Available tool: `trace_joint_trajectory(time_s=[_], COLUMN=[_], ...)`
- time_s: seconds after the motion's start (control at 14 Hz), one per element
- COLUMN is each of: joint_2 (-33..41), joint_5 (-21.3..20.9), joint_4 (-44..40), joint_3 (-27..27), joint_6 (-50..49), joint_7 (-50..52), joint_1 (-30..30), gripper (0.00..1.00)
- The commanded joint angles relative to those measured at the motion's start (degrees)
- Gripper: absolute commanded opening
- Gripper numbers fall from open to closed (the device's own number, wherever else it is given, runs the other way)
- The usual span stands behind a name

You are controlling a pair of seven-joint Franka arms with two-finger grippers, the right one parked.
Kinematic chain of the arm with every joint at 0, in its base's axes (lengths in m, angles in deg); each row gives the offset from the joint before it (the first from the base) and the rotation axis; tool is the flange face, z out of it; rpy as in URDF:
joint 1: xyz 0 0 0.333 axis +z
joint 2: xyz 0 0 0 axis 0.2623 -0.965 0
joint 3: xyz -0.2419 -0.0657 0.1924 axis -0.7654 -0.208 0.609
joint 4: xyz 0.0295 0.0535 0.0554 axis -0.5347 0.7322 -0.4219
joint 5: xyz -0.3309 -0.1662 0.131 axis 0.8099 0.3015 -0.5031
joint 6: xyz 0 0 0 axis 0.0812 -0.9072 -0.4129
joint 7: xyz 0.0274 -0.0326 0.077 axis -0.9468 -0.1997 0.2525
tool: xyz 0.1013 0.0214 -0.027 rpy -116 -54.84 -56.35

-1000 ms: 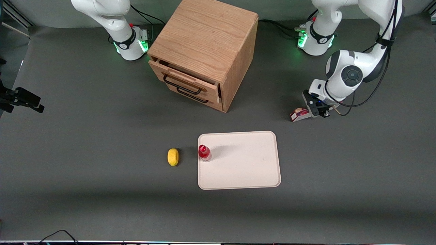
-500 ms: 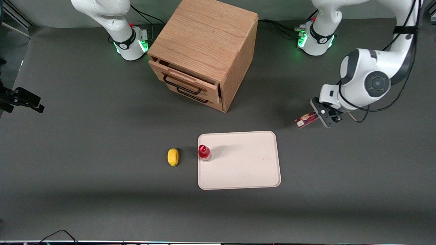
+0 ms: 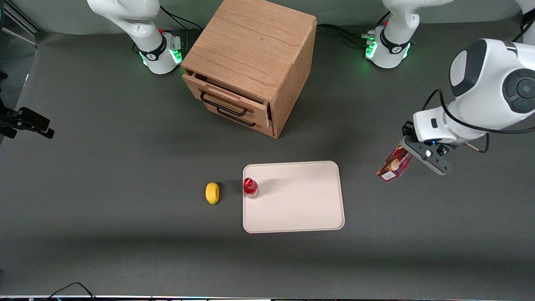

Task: Place red cookie box on tray
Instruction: 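Lift the box upright and carry it toward the white tray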

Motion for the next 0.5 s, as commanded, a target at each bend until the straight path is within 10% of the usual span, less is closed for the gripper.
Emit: trace_joint_trajectory(time_s=[0.0, 0.43], joint_2=[-11.93, -28.12], joint_5=[-0.05, -5.49], joint_4=[-14.95, -28.52], joint_3=[0.32, 0.41], joint_6=[-2.87, 2.29], joint_7=[10.82, 29.55], joint_1=[-3.8, -10.84], gripper=[0.0, 0.0])
